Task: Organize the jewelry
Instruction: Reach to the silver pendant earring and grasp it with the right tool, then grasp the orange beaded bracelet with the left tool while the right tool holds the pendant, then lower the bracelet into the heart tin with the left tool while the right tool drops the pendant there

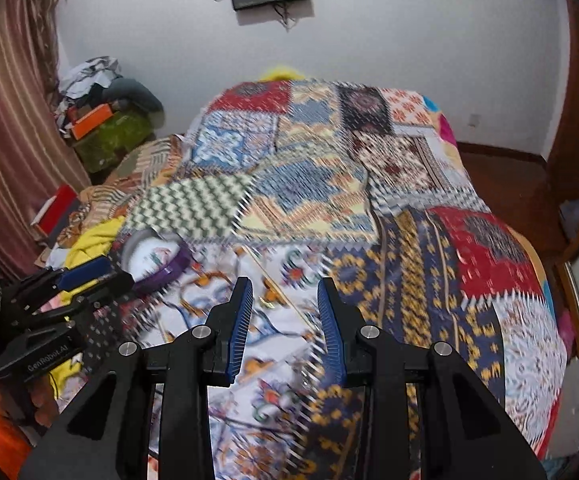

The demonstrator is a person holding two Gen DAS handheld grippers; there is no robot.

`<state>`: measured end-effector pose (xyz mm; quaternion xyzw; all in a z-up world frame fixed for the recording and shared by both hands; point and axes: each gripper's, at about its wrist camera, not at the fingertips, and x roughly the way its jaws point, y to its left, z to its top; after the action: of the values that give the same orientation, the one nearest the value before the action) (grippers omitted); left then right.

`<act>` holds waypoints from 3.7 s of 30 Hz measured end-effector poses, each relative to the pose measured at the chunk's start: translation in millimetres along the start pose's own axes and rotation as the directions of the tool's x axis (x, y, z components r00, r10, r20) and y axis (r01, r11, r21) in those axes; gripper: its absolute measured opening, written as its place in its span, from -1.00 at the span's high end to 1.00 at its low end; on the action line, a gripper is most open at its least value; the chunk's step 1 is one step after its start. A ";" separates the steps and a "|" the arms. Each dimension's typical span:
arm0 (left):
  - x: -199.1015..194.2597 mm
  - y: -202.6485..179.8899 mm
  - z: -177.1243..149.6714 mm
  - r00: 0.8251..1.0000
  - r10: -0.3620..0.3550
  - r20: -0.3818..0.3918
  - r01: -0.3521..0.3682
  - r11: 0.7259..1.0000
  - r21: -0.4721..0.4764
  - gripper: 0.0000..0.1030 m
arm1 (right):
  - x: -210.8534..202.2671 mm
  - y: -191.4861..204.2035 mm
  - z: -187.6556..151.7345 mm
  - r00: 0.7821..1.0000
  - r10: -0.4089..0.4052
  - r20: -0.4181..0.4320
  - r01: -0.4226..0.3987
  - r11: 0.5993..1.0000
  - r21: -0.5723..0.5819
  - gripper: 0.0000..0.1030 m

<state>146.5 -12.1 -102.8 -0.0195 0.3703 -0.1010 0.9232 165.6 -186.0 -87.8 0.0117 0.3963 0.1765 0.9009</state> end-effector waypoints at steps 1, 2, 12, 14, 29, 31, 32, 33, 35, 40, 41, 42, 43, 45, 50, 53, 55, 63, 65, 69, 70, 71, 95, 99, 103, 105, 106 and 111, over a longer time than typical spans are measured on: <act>2.2 -1.9 -2.3 1.000 -0.003 -0.009 0.003 1.000 0.004 0.16 | 0.6 -3.2 -4.2 1.000 -0.004 -0.009 0.004 1.000 0.004 0.40; 4.5 -3.3 -4.5 1.000 -0.006 -0.019 0.006 1.000 0.007 0.16 | 3.7 -6.9 -9.2 1.000 -0.008 -0.024 0.008 1.000 0.010 0.40; 27.9 4.4 -28.8 0.992 -0.010 -0.123 0.009 1.000 -0.011 0.16 | 37.3 -17.2 -52.8 0.984 0.012 -0.176 -0.005 0.999 0.039 0.40; 30.6 6.0 -31.9 0.991 -0.004 -0.131 0.003 1.000 -0.012 0.16 | 44.0 -14.7 -59.3 0.979 0.009 -0.202 -0.003 1.000 0.028 0.40; 50.6 13.4 -43.1 0.984 -0.018 -0.179 0.011 0.999 -0.039 0.16 | 62.5 -10.9 -78.0 0.971 0.005 -0.240 -0.011 1.000 -0.023 0.48; 53.1 13.9 -43.8 0.983 -0.016 -0.184 0.009 0.999 -0.039 0.16 | 64.5 -9.3 -77.7 0.972 -0.007 -0.235 -0.001 0.999 -0.036 0.64; 54.5 14.7 -44.2 0.982 -0.017 -0.187 0.010 0.999 -0.042 0.16 | 64.8 -10.4 -78.2 0.972 -0.005 -0.236 -0.003 0.999 -0.034 0.73; 55.8 15.5 -44.5 0.982 -0.018 -0.190 0.010 0.999 -0.045 0.16 | 65.0 -11.5 -77.8 0.972 0.001 -0.237 -0.008 1.000 -0.028 0.73; 57.7 16.6 -44.8 0.981 -0.020 -0.194 0.010 0.999 -0.048 0.16 | 63.8 -13.0 -77.3 0.973 0.006 -0.232 -0.011 1.000 -0.021 0.73; 65.7 17.8 -43.2 0.979 -0.019 -0.205 0.009 0.999 -0.051 0.15 | 61.1 -11.3 -67.9 0.978 0.023 -0.207 -0.026 1.000 -0.012 0.73; 67.3 17.7 -42.2 0.978 -0.020 -0.206 0.011 0.999 -0.049 0.15 | 60.2 -11.6 -64.5 0.980 0.028 -0.197 -0.030 1.000 -0.008 0.73; 68.3 17.1 -41.6 0.978 -0.021 -0.206 0.011 0.999 -0.047 0.14 | 59.5 -11.9 -61.2 0.982 0.032 -0.189 -0.033 0.999 -0.005 0.73; 70.5 16.6 -40.1 0.978 -0.021 -0.206 0.012 0.999 -0.043 0.13 | 58.1 -12.7 -57.3 0.983 0.034 -0.178 -0.035 0.999 -0.002 0.73; 74.3 16.1 -37.7 0.978 -0.024 -0.208 0.015 0.999 -0.041 0.12 | 55.1 -13.1 -51.5 0.986 0.042 -0.159 -0.042 0.999 0.003 0.73; 89.5 11.3 -30.7 0.974 -0.035 -0.222 0.027 0.999 -0.037 -0.03 | 52.6 -15.4 -39.6 0.991 0.053 -0.122 -0.052 0.999 0.011 0.73; 99.4 5.0 -28.3 0.973 -0.033 -0.229 0.027 0.999 -0.027 -0.13 | 52.8 -18.9 -36.0 0.992 0.061 -0.110 -0.059 0.998 0.023 0.73; 105.2 0.6 -27.2 0.973 -0.014 -0.232 0.012 1.000 -0.007 -0.13 | 54.0 -20.8 -34.5 0.992 0.066 -0.105 -0.063 0.998 0.031 0.73; 125.7 -8.0 -20.5 0.970 0.039 -0.239 -0.032 0.999 0.030 -0.08 | 59.5 -29.6 -35.3 0.990 0.089 -0.111 -0.083 0.994 0.065 0.73; 126.4 -10.5 -21.8 0.971 0.063 -0.231 -0.053 0.997 0.052 -0.01 | 59.1 -29.2 -35.5 0.990 0.092 -0.111 -0.085 0.994 0.067 0.73; 125.1 -4.5 -20.8 0.972 0.070 -0.224 -0.065 0.997 0.028 0.42 | 56.1 -29.6 -34.8 0.990 0.093 -0.106 -0.086 0.994 0.067 0.73; 124.4 -2.3 -20.3 0.973 0.060 -0.224 -0.059 0.998 0.014 0.51 | 54.8 -28.9 -34.5 0.990 0.092 -0.105 -0.086 0.994 0.065 0.73; 123.3 0.1 -20.2 0.973 0.048 -0.228 -0.048 0.999 0.004 0.54 | 53.9 -29.0 -34.1 0.991 0.091 -0.103 -0.085 0.994 0.065 0.73; 35.4 11.2 -3.9 0.996 0.006 -0.084 -0.009 0.999 -0.036 0.70 | 13.2 7.2 -9.3 0.996 0.091 0.006 -0.091 0.996 0.009 0.73; 16.8 16.3 1.2 0.999 0.018 -0.037 -0.020 0.999 -0.039 0.70 | 7.7 19.2 0.4 0.994 0.102 0.036 -0.101 0.995 -0.015 0.73; 2.7 22.7 7.7 1.000 0.029 0.006 -0.028 0.999 -0.047 0.70 | 5.5 31.9 10.4 0.991 0.118 0.059 -0.116 0.992 -0.040 0.73; -3.8 26.9 10.2 0.999 0.035 0.025 -0.034 0.998 -0.053 0.70 | 5.5 40.2 15.5 0.989 0.129 0.070 -0.125 0.991 -0.056 0.73; -5.9 28.9 11.3 0.999 0.038 0.033 -0.037 0.998 -0.056 0.70 | 5.6 43.7 17.6 0.988 0.134 0.074 -0.129 0.990 -0.063 0.73; -15.5 43.8 17.0 0.996 0.061 0.065 -0.056 0.996 -0.075 0.70 | 10.9 62.1 29.0 0.983 0.163 0.086 -0.155 0.984 -0.091 0.73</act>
<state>154.7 33.2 -84.8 -0.0455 0.3431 -0.0594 0.9363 174.1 -120.7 -65.7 0.0137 0.3441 0.2639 0.9010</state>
